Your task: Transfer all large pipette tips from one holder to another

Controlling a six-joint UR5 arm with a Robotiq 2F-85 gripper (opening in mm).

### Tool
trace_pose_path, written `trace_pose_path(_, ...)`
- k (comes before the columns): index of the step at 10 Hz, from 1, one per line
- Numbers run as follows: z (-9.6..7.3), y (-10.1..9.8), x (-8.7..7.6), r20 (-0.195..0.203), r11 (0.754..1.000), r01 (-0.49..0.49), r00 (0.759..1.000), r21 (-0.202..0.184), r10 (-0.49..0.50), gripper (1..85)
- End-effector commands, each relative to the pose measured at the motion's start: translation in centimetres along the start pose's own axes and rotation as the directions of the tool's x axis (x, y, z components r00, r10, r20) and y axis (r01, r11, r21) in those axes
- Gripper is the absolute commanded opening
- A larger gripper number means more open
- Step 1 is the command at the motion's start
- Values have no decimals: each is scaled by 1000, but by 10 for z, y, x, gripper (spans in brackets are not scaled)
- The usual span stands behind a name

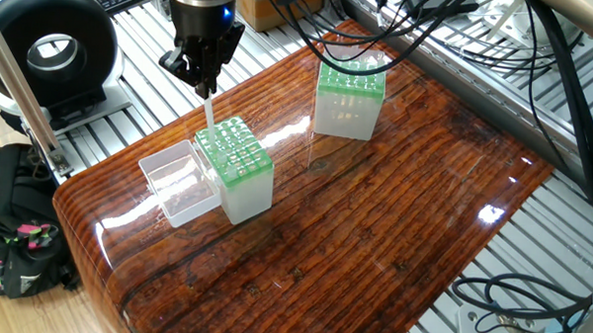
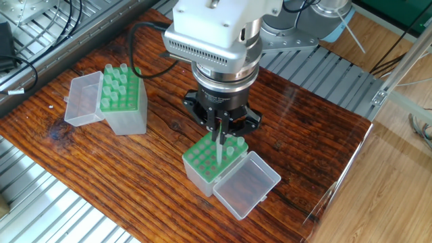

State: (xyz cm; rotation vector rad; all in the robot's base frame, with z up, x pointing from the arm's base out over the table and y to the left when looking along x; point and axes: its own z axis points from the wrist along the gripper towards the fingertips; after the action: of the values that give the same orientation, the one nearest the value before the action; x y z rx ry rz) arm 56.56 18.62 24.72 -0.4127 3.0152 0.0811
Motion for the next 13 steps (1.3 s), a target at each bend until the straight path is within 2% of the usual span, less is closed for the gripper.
trace_pose_path(1, -2, 4, 3, -11, 1000, 23, 1000, -17, -23, 520)
trace_pose_path(3, -2, 4, 6, -20, 999, 27, 999, -18, -28, 547)
trace_pose_path(4, -2, 6, 8, -28, 999, 31, 999, -27, -32, 557)
trace_pose_path(6, -3, 17, 8, -31, 996, 43, 998, -72, -46, 620)
trace_pose_path(8, -4, 18, 5, -22, 997, 23, 999, -78, -25, 633)
trace_pose_path(10, -4, 11, 4, -28, 998, 14, 999, -55, -15, 527)
trace_pose_path(12, -5, 6, -1, -29, 999, 21, 999, -46, -22, 513)
trace_pose_path(13, -4, 3, -1, -31, 999, -2, 1000, -35, 0, 457)
